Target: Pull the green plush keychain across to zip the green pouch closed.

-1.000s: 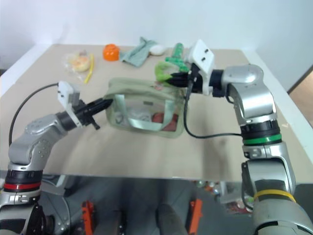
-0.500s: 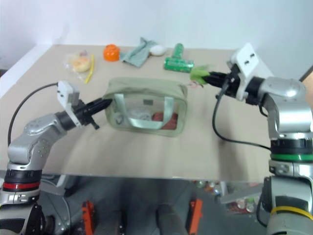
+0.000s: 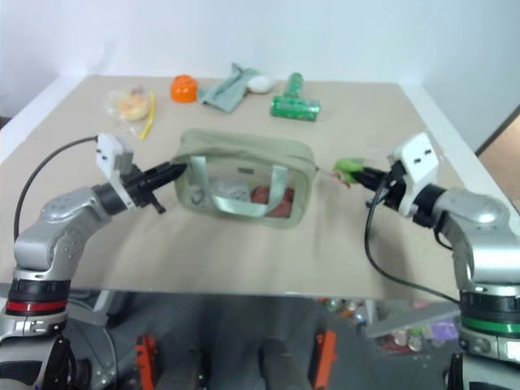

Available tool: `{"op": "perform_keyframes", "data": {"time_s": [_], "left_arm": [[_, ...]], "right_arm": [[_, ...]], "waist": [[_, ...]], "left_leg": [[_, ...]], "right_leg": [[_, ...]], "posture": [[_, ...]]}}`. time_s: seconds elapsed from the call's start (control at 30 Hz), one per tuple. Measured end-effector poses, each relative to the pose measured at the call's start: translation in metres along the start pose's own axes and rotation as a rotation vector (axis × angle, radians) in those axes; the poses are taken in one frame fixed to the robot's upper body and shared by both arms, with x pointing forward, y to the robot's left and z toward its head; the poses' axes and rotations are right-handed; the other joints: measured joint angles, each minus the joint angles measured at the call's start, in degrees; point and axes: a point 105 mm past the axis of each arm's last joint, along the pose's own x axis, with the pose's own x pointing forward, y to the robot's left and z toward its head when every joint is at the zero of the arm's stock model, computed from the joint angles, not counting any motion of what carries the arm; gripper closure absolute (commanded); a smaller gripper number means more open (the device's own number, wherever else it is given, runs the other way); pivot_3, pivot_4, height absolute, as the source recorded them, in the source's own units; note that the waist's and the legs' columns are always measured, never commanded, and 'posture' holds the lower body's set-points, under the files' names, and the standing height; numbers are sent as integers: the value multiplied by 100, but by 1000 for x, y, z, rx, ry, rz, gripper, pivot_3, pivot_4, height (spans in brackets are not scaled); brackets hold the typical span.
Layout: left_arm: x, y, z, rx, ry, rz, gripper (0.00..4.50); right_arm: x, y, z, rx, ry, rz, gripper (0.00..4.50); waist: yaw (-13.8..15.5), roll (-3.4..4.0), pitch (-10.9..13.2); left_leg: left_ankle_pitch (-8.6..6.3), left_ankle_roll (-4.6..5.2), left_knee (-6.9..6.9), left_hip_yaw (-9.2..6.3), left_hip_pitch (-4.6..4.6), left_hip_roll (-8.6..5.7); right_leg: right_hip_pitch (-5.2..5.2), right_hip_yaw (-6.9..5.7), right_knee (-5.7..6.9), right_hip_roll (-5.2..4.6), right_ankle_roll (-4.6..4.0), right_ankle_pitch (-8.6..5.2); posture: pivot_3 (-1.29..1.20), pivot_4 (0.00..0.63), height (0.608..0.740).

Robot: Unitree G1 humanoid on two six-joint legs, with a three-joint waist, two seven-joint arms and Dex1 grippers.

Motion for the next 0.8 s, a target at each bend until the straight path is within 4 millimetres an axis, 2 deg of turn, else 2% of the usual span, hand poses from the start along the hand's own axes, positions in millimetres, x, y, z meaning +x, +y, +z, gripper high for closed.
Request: {"op": "perform_keyframes", "data": {"time_s": [0.1,0.3,0.4,0.5,0.57,0.6,0.67,0.73,0.8], "left_arm": [[0,0,0,-1,-1,0,4500],[0,0,0,4,-3,3,4500],[0,0,0,7,-3,5,4500],[0,1,0,12,-3,11,4500],[0,1,1,9,-6,8,3714],[0,1,1,7,-8,11,3472],[-1,1,2,5,-11,10,2711],[-1,0,3,5,-14,2,2015],[-1,0,4,11,-16,-2,1311]], "right_arm": [[7,11,-12,36,12,7,4483],[13,10,-9,46,-16,-24,4483],[15,8,-8,55,-23,-34,3585],[12,7,-8,46,-8,-13,2471],[7,9,-10,71,10,35,1774],[5,9,-9,78,14,45,1516],[1,8,-7,109,13,66,719],[-10,1,1,169,-3,81,39],[-21,-5,11,195,-7,93,0]], "waist": [[-1,0,0],[-1,0,0],[1,0,0],[2,0,0],[3,0,0],[2,0,0],[2,0,0],[11,0,0],[12,0,0]], "left_leg": [[0,0,0,1,0,0],[0,0,0,1,0,0],[0,0,0,0,0,0],[0,0,-1,1,-1,-1],[0,0,-1,0,-2,-1],[0,0,-1,0,-1,0],[0,0,-1,0,0,-1],[0,0,1,-1,-1,-2],[0,0,3,-1,0,-2]], "right_leg": [[0,0,0,0,0,1],[0,0,0,1,0,1],[0,0,0,2,0,1],[0,2,-1,1,2,0],[0,1,-1,0,3,-1],[0,1,-1,1,3,-1],[1,1,-1,1,3,0],[3,0,-1,1,2,0],[5,0,-1,0,3,0]], "posture": [[0,150,740],[0,150,740],[0,150,740],[0,150,740],[0,150,740],[0,150,740],[0,150,740],[0,150,740],[0,150,740]]}}
